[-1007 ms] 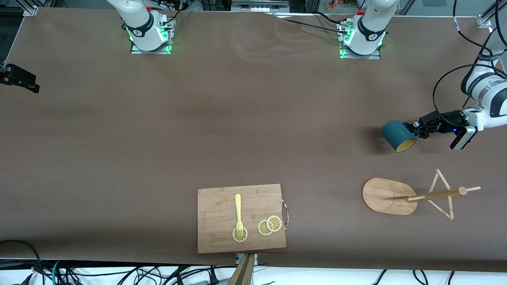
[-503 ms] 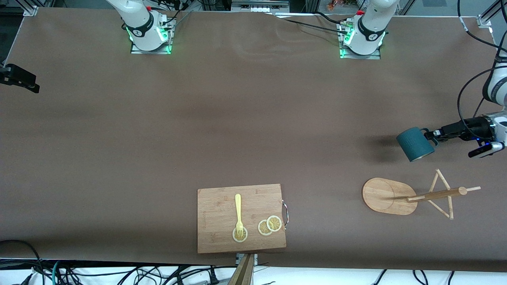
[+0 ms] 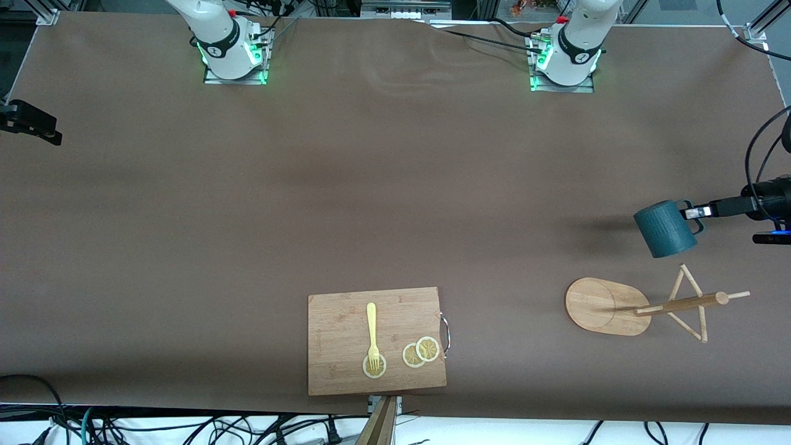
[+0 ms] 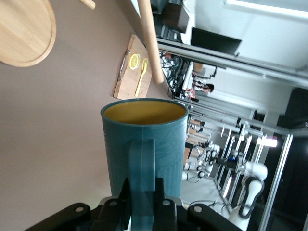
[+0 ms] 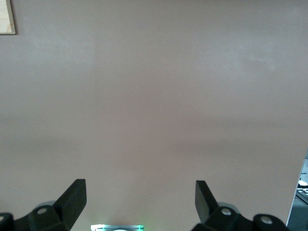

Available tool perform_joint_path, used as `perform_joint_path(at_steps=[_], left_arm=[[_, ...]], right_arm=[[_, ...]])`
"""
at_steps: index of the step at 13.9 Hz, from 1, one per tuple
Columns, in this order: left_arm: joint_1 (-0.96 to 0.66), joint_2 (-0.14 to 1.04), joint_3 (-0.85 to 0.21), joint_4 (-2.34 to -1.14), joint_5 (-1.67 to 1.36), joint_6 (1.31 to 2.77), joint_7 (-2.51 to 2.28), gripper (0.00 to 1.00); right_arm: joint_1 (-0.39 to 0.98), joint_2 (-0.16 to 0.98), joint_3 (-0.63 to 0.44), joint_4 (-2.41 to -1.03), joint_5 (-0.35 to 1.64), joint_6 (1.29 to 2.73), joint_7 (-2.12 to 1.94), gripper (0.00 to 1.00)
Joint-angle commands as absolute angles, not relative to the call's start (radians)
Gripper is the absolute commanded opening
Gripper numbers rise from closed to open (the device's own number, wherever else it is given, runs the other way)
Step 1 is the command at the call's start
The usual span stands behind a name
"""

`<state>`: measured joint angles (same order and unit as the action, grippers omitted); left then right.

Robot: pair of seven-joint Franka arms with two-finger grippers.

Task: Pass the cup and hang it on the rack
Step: 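Lower the mug handle onto the rack's peg with the left gripper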

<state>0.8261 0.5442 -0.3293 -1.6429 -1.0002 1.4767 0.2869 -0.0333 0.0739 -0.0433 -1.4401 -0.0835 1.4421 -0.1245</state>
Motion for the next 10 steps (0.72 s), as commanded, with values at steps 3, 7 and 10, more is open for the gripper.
perform_joint_path(at_steps=[3, 7, 10], left_arm=[[0.772, 0.658, -0.322, -1.471, -1.009, 1.474, 0.117, 0.07], [0.753, 0.727, -0.31, -1.367, -1.0, 1.479, 0.103, 0.07], [0.743, 0.793, -0.293, -1.287, -0.996, 1.489, 0.107, 0.07]], right_arm=[[-0.049, 0.064, -0.032, -1.448, -0.061, 1.45, -0.14, 1.0], [-0.049, 0.064, -0.032, -1.448, -0.061, 1.45, -0.143, 1.0], [-0.049, 0.064, -0.032, -1.448, -0.061, 1.45, -0.143, 1.0]])
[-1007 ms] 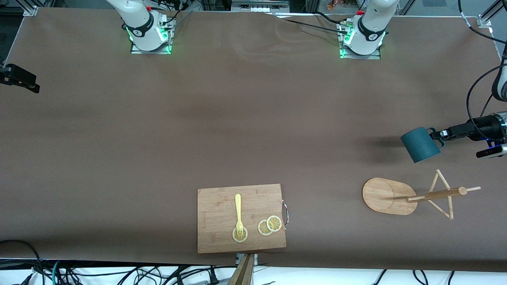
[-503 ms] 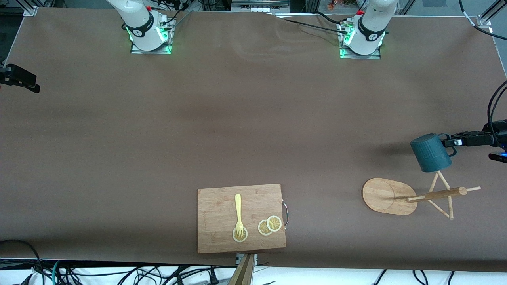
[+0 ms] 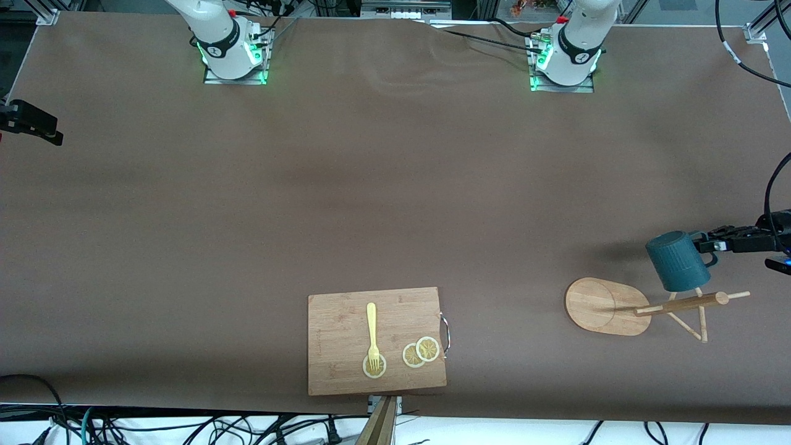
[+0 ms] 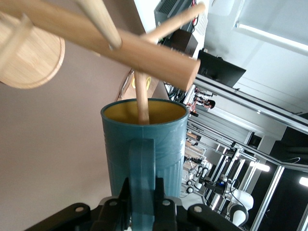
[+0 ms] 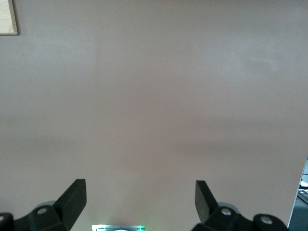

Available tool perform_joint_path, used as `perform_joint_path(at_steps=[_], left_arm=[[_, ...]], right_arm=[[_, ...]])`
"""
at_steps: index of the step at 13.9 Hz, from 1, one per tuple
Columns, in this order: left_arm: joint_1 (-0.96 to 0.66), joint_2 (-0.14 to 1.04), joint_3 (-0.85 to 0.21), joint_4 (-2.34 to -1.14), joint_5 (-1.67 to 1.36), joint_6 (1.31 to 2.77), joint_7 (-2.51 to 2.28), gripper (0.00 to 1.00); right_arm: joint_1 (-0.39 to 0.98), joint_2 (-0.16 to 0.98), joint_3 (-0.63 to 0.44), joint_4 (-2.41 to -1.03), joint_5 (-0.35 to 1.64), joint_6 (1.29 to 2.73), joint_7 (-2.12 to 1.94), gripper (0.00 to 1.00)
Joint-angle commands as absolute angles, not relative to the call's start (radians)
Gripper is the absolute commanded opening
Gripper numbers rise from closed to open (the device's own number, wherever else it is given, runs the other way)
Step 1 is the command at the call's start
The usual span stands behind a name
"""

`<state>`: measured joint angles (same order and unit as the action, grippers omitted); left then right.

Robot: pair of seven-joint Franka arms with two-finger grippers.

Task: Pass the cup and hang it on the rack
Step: 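Lower the mug handle onto the rack's peg with the left gripper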

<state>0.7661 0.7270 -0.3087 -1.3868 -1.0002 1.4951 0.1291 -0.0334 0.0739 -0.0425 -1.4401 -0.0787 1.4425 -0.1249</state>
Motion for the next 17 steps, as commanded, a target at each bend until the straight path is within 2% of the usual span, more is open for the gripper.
perform_joint_path(at_steps=[1, 6, 8, 9, 11, 12, 15, 17], left_arm=[[0.732, 0.807, -0.275, -1.267, -0.996, 1.503, 0.107, 0.07], [0.673, 0.81, -0.199, -1.259, -0.996, 1.517, 0.104, 0.07], [0.666, 0.81, -0.186, -1.261, -0.996, 1.522, 0.104, 0.13], [0.664, 0.811, -0.184, -1.261, -0.994, 1.525, 0.104, 0.27], [0.658, 0.81, -0.18, -1.261, -0.994, 1.525, 0.107, 0.88], [0.66, 0.804, -0.176, -1.255, -0.962, 1.523, 0.113, 1.0], [0.649, 0.781, -0.193, -1.191, -0.76, 1.509, 0.107, 1.0], [0.589, 0.708, -0.195, -1.18, -0.576, 1.494, 0.106, 1.0]], right_arm=[[-0.049, 0.064, -0.032, -1.448, -0.061, 1.45, -0.143, 1.0], [-0.049, 0.064, -0.032, -1.448, -0.061, 1.45, -0.141, 1.0], [-0.049, 0.064, -0.032, -1.448, -0.06, 1.45, -0.141, 1.0], [-0.049, 0.064, -0.032, -1.448, -0.06, 1.45, -0.141, 1.0], [-0.049, 0.064, -0.032, -1.448, -0.06, 1.45, -0.141, 1.0], [-0.049, 0.064, -0.032, -1.448, -0.06, 1.45, -0.141, 1.0], [-0.049, 0.064, -0.032, -1.448, -0.06, 1.451, -0.14, 1.0], [-0.051, 0.064, -0.032, -1.448, -0.061, 1.451, -0.14, 1.0]])
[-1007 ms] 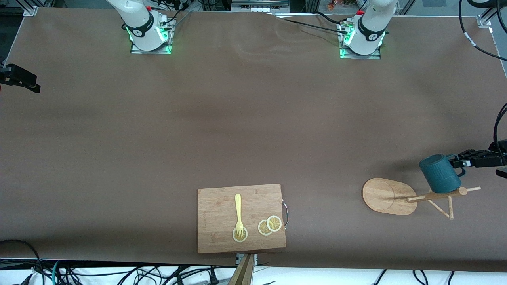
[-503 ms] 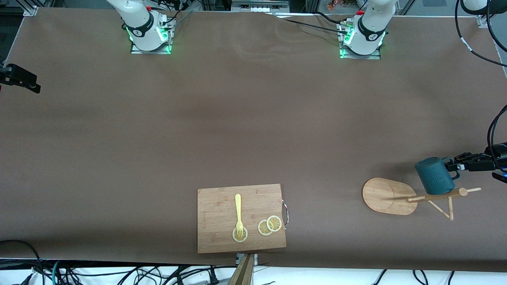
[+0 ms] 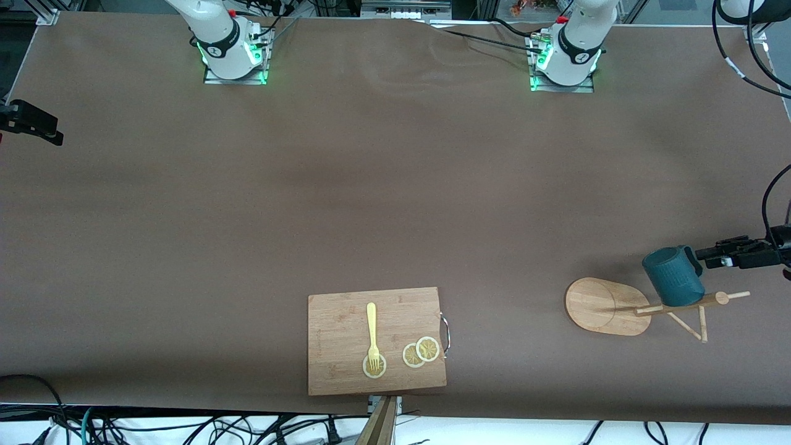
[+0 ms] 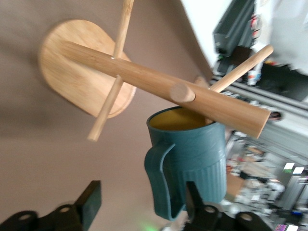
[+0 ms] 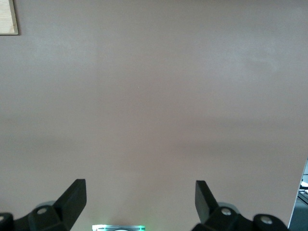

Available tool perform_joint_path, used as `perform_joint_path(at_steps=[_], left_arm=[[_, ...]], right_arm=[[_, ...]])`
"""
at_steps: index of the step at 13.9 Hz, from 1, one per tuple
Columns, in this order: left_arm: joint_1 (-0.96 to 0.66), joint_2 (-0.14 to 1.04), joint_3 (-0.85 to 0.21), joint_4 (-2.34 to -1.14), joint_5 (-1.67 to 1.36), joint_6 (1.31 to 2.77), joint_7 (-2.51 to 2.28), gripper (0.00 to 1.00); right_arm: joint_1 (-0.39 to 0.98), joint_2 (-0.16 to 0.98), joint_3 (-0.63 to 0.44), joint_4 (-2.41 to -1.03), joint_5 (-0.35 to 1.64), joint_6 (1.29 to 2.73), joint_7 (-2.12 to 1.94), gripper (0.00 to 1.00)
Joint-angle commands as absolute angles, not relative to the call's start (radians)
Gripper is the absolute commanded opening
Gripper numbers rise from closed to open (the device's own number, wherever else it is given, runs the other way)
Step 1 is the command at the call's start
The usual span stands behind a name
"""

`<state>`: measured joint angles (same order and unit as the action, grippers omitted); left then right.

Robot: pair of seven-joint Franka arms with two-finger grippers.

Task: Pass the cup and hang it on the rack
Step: 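Lower the mug handle onto the rack's peg with the left gripper, then open the left gripper and raise it away from the rack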

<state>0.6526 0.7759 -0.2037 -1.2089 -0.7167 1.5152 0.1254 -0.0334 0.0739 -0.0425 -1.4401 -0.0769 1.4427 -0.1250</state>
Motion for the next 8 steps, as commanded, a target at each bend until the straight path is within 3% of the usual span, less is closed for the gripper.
perform_joint_path(at_steps=[1, 8], left_arm=[[0.545, 0.663, -0.195, -1.18, -0.472, 1.482, 0.106, 1.0], [0.09, 0.431, -0.195, -1.218, 0.131, 1.419, 0.055, 1.0]], right_arm=[[-0.051, 0.064, -0.032, -1.448, -0.06, 1.451, -0.14, 1.0], [-0.051, 0.064, -0.034, -1.448, -0.06, 1.45, -0.14, 1.0]])
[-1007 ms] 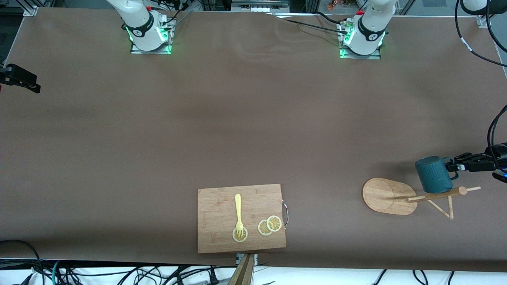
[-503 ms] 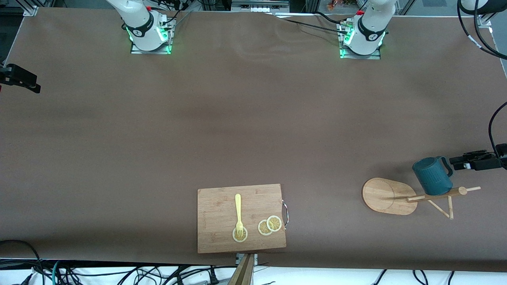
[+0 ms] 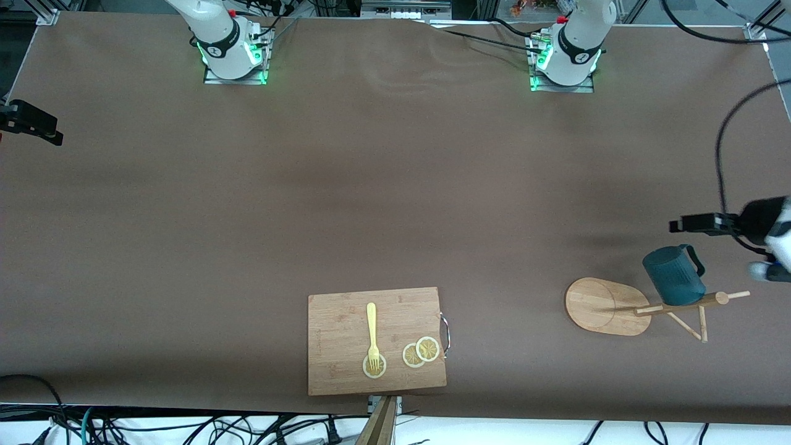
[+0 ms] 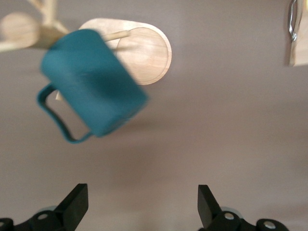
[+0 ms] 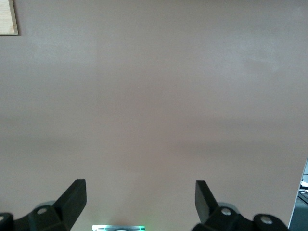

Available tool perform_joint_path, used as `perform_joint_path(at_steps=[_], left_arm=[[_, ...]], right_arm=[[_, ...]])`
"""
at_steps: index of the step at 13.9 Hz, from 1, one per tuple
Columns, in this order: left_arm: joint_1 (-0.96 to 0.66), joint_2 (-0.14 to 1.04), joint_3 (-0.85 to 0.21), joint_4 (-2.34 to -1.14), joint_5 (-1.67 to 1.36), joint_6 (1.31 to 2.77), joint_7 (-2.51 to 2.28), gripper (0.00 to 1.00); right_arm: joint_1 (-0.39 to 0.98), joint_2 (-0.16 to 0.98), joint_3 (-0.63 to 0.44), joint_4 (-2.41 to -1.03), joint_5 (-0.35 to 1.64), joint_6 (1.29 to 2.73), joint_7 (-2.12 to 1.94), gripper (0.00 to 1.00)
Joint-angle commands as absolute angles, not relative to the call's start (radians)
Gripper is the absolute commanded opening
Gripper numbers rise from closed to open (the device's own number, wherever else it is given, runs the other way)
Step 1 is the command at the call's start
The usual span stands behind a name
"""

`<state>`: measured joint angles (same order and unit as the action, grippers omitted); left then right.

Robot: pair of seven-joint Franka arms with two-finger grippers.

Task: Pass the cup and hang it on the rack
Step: 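Open the left gripper and raise it away from the rack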

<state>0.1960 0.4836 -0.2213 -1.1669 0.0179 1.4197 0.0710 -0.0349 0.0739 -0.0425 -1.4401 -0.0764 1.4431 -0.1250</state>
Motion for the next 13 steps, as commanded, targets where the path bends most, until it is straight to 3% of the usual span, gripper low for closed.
perform_joint_path(at_steps=[1, 7, 10, 11, 13], left_arm=[[0.033, 0.416, -0.195, -1.229, 0.171, 1.419, 0.029, 1.0], [-0.018, 0.365, -0.253, -1.272, 0.173, 1.427, -0.009, 1.0], [-0.028, 0.333, -0.213, -1.293, 0.144, 1.474, -0.006, 1.0], [-0.018, 0.287, -0.193, -1.357, 0.085, 1.52, -0.011, 1.0], [-0.018, 0.117, -0.099, -1.62, -0.01, 1.748, -0.012, 1.0]], right_arm=[[-0.051, 0.064, -0.034, -1.448, -0.06, 1.451, -0.14, 1.0], [-0.051, 0.064, -0.034, -1.448, -0.061, 1.45, -0.14, 1.0], [-0.051, 0.064, -0.034, -1.448, -0.061, 1.451, -0.141, 1.0], [-0.051, 0.064, -0.034, -1.448, -0.061, 1.451, -0.14, 1.0], [-0.051, 0.064, -0.034, -1.448, -0.061, 1.451, -0.14, 1.0]])
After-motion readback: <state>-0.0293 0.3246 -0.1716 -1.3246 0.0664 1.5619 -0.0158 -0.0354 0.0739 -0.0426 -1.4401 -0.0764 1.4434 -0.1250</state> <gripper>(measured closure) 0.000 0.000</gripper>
